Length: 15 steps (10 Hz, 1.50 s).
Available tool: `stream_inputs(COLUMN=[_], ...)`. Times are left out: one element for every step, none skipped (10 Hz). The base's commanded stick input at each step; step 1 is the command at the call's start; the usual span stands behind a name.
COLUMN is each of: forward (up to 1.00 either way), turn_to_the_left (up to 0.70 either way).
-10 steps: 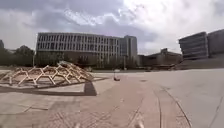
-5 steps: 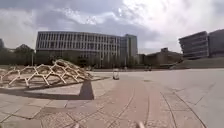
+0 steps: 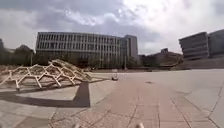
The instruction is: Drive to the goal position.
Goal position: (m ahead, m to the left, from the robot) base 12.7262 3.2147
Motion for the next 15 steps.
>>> stream_inputs(forward=[0.7,0.7,0.7,0.7,0.7,0.7,0.7,0.7,0.7,0.7,0.7,0.7,0.7,0.7,0.7], turn_to_the_left=[0.0,0.0,0.0,0.0,0.0,0.0,0.0,0.0,0.0,0.0,0.0,0.0,0.0,0.0,0.0])
